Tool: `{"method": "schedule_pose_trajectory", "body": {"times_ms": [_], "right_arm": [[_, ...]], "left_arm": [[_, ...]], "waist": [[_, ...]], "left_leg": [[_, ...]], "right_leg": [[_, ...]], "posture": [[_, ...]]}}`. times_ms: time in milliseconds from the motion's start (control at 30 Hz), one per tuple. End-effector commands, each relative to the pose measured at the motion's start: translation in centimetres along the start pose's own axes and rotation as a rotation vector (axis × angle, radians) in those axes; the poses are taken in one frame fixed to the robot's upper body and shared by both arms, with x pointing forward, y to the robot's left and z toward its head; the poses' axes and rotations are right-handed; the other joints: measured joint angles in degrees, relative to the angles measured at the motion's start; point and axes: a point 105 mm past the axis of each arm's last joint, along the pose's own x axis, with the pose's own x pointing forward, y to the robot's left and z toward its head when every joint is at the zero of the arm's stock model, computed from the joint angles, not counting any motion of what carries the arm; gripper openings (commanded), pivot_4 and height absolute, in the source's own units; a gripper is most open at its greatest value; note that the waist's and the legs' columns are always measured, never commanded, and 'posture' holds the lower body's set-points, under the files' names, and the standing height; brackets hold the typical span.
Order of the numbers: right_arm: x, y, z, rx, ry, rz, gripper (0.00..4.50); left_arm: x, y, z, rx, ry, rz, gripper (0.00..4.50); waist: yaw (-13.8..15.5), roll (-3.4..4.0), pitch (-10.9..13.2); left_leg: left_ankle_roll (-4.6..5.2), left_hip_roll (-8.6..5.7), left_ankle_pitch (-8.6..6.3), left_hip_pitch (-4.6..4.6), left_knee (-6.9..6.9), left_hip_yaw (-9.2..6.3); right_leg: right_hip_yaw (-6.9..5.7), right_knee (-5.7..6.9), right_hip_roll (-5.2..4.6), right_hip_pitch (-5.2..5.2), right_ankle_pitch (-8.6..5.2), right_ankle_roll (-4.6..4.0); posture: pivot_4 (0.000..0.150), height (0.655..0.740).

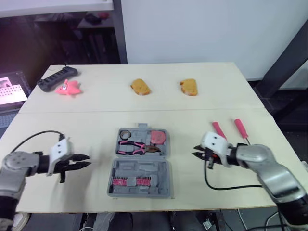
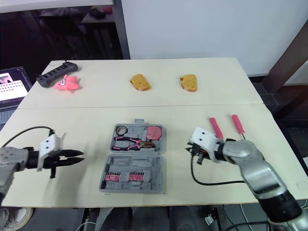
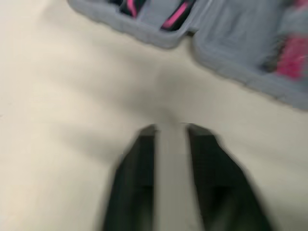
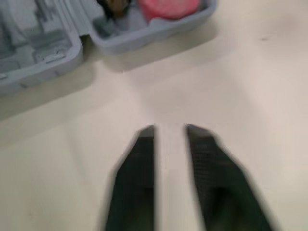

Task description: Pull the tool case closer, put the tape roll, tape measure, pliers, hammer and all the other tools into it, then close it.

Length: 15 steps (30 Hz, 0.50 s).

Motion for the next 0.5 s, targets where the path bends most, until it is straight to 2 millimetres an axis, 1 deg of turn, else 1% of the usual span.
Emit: {"method": "schedule_pose_trajectory", "body": {"times_ms": [33, 67, 100, 133, 167, 233, 300, 367, 433, 500], "right_arm": [[-4.1, -0.5, 0.9, 0.014, -0.120, -0.012, 2.80], [-4.6, -0.4, 0.7, 0.018, -0.123, -0.012, 3.26], [-5.7, -0.7, 0.1, 0.043, -0.141, -0.033, 3.81], [-6.7, -0.9, -0.6, 0.063, -0.146, -0.050, 4.30], [-7.4, -1.0, -1.0, 0.075, -0.150, -0.061, 4.42], [-8.5, -1.0, -2.4, 0.094, -0.127, -0.068, 4.42], [-9.2, -1.1, -3.3, 0.118, -0.130, -0.077, 4.42], [-9.4, -1.3, -3.9, 0.118, -0.130, -0.082, 4.42], [-9.3, -1.2, -4.0, 0.118, -0.135, -0.074, 4.42], [-9.2, -1.2, -4.1, 0.119, -0.143, -0.070, 4.42]], "left_arm": [[-4.4, 1.0, 0.7, -0.051, -0.022, 0.118, 2.91], [-5.0, 1.1, 0.4, -0.059, -0.016, 0.142, 3.37], [-6.7, 1.5, -0.3, -0.082, 0.013, 0.209, 3.96], [-8.4, 1.7, -1.1, -0.103, 0.041, 0.267, 4.42], [-9.5, 1.8, -1.5, -0.116, 0.060, 0.306, 4.48], [-11.5, 1.9, -2.7, -0.160, 0.086, 0.380, 4.48], [-13.2, 1.8, -3.8, -0.203, 0.103, 0.441, 4.48], [-14.3, 1.5, -4.9, -0.217, 0.137, 0.478, 4.48], [-14.9, 1.3, -5.6, -0.228, 0.148, 0.503, 4.48], [-15.1, 1.2, -5.8, -0.236, 0.140, 0.519, 4.48]], "waist": [[0.01, -0.05, 0.09], [0.05, -0.05, 0.12], [0.09, -0.04, 0.15], [0.09, -0.08, 0.21], [0.06, -0.11, 0.23], [-0.21, -0.16, 0.26], [-0.29, -0.19, 0.27], [-0.33, -0.18, 0.28], [-0.25, -0.16, 0.29], [-0.19, -0.17, 0.29]], "left_leg": [[0.03, 0.00, -0.01, 0.00, -0.01, 0.00], [0.08, 0.00, -0.05, 0.01, -0.01, 0.00], [0.09, 0.00, -0.05, 0.03, 0.00, 0.02], [0.09, 0.00, -0.05, 0.06, 0.02, 0.05], [0.09, 0.00, -0.05, 0.11, 0.03, 0.06], [0.08, 0.00, -0.05, 0.15, 0.04, 0.11], [0.08, 0.00, -0.05, 0.17, 0.05, 0.19], [0.08, 0.00, -0.05, 0.19, 0.05, 0.23], [0.08, 0.00, -0.05, 0.19, 0.04, 0.23], [0.07, 0.00, -0.05, 0.17, 0.03, 0.23]], "right_leg": [[-0.01, 0.00, 0.00, 0.01, 0.00, 0.04], [-0.01, 0.00, 0.00, 0.01, 0.00, 0.07], [-0.01, 0.00, 0.00, 0.02, -0.02, 0.03], [0.00, 0.00, -0.01, 0.04, -0.08, -0.09], [0.00, 0.01, -0.01, 0.06, -0.09, -0.15], [0.03, 0.01, -0.02, 0.09, -0.14, -0.25], [0.07, 0.00, -0.03, 0.08, -0.15, -0.26], [0.09, 0.01, -0.04, 0.07, -0.14, -0.27], [0.10, 0.02, -0.03, 0.05, -0.14, -0.28], [0.10, 0.02, -0.03, 0.04, -0.14, -0.28]], "posture": [[0.150, 0.7400], [0.150, 0.7400], [0.150, 0.7400], [0.150, 0.7400], [0.150, 0.7400], [0.150, 0.7400], [0.150, 0.7400], [0.150, 0.7400], [0.150, 0.7400], [0.150, 0.7400]]}}
